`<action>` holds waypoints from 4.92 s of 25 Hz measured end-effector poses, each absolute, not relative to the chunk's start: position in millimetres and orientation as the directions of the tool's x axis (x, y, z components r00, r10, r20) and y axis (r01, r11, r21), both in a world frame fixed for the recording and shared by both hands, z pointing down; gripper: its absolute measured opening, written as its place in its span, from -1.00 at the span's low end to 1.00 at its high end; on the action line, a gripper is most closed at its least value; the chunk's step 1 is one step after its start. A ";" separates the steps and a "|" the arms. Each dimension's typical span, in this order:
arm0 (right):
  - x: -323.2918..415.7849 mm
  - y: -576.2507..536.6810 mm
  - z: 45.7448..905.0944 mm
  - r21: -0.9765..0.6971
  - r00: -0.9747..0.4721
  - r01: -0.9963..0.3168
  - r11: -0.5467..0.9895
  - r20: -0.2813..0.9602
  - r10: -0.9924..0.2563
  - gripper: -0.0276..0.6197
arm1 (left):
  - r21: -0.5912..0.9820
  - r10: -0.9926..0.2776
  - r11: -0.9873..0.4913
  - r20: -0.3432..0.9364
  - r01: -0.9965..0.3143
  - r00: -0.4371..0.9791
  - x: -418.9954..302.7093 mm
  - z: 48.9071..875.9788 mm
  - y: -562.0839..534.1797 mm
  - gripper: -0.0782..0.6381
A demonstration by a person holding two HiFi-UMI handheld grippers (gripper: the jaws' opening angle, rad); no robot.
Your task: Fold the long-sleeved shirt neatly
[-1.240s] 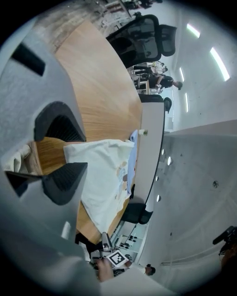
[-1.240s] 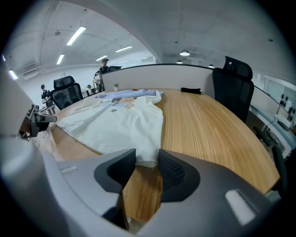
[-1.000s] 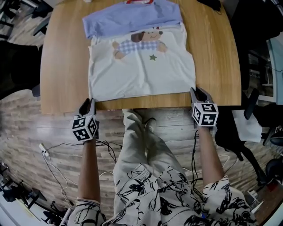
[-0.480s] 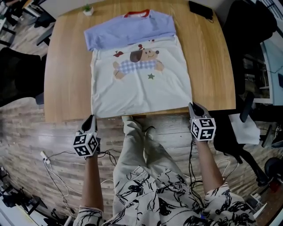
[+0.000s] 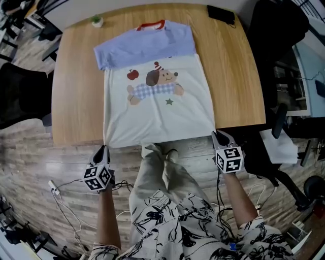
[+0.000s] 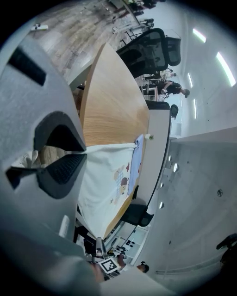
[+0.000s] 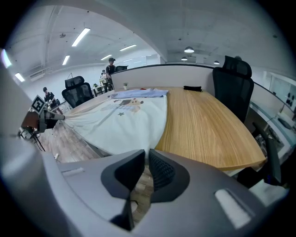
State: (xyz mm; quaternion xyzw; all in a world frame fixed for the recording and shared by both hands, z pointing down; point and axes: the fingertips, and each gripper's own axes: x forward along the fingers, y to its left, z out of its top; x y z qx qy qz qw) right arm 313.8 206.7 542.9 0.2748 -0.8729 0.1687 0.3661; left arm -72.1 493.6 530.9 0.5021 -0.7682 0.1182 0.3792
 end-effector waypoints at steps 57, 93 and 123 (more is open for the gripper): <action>73.6 -108.3 316.3 -0.121 -0.731 -0.629 0.768 0.427 -0.532 -0.79 | 0.176 -0.894 0.354 0.352 -0.919 -0.277 -325.4 313.7 157.1 -0.71; -49.6 -295.1 560.8 -0.227 -0.589 -0.668 0.709 0.743 -0.317 -0.70 | 0.077 -0.673 0.318 0.720 -0.945 -0.167 -445.4 545.0 -6.4 -0.64; -119.6 -274.4 573.5 0.187 -0.645 0.071 0.980 0.758 -0.098 -0.24 | -0.293 -0.611 -0.319 0.791 -0.901 -0.041 -396.4 577.1 -83.5 -0.48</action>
